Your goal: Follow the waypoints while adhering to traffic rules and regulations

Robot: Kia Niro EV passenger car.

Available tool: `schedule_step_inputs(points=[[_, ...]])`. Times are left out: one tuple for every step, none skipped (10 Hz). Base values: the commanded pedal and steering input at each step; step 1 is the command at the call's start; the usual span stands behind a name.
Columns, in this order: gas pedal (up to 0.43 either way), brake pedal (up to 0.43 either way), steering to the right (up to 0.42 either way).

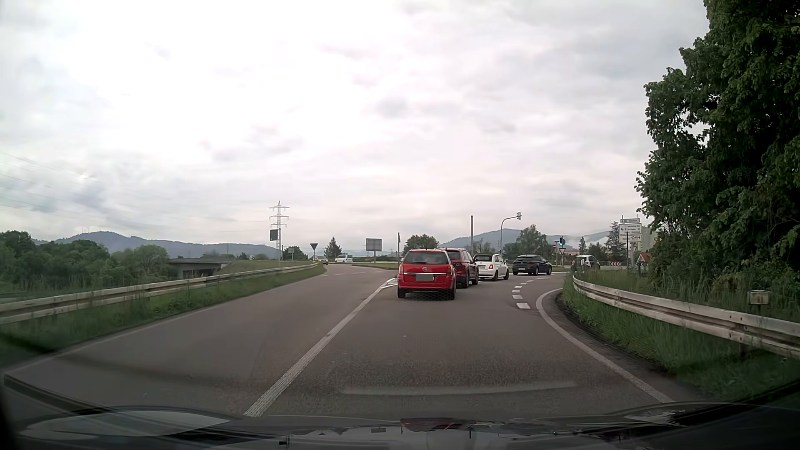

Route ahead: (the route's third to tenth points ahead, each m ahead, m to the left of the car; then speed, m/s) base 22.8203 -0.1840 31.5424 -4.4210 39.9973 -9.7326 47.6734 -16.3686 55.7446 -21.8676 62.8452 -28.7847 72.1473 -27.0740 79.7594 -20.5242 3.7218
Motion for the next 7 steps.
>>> schedule_step_inputs(points=[[0.008, 0.000, 0.005], [0.008, 0.000, 0.005], [0.008, 0.000, 0.006], [0.008, 0.000, 0.007], [0.008, 0.000, 0.008], [0.008, 0.000, 0.007], [0.008, 0.000, 0.007]])
